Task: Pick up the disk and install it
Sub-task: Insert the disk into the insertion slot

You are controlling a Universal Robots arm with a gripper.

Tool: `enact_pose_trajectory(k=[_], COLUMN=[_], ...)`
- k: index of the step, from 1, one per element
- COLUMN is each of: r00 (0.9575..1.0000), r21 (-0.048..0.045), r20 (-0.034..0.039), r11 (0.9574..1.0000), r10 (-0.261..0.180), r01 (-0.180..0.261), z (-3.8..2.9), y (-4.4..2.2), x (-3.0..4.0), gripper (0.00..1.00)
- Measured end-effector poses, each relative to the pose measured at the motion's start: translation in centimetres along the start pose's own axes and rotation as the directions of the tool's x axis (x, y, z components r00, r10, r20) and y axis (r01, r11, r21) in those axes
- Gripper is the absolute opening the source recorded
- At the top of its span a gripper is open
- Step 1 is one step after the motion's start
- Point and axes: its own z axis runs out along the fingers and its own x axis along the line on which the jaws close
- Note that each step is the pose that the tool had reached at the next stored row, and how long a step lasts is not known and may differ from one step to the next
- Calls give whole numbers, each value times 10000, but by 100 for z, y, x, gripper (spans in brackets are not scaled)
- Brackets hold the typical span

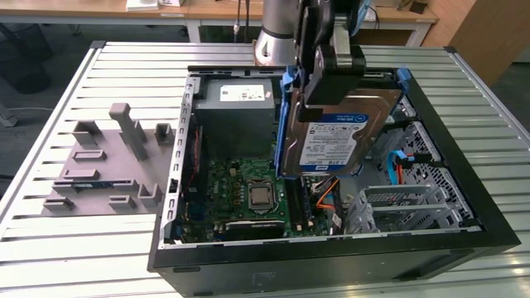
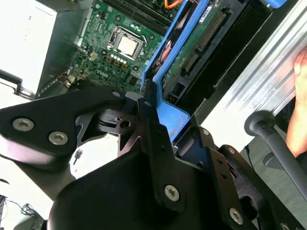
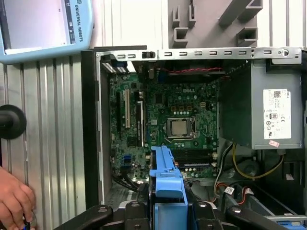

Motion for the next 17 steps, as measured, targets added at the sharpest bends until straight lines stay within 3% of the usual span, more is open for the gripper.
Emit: enact_pose_trajectory(k=[7,17], r00=[10000,10000], r21=[-13,-13], r20=[-1,0], r11=[10000,10000], r10=[-1,0], r01=[1,0], z=[25,46], y=[-140,-168], x=[69,181], gripper=[36,36])
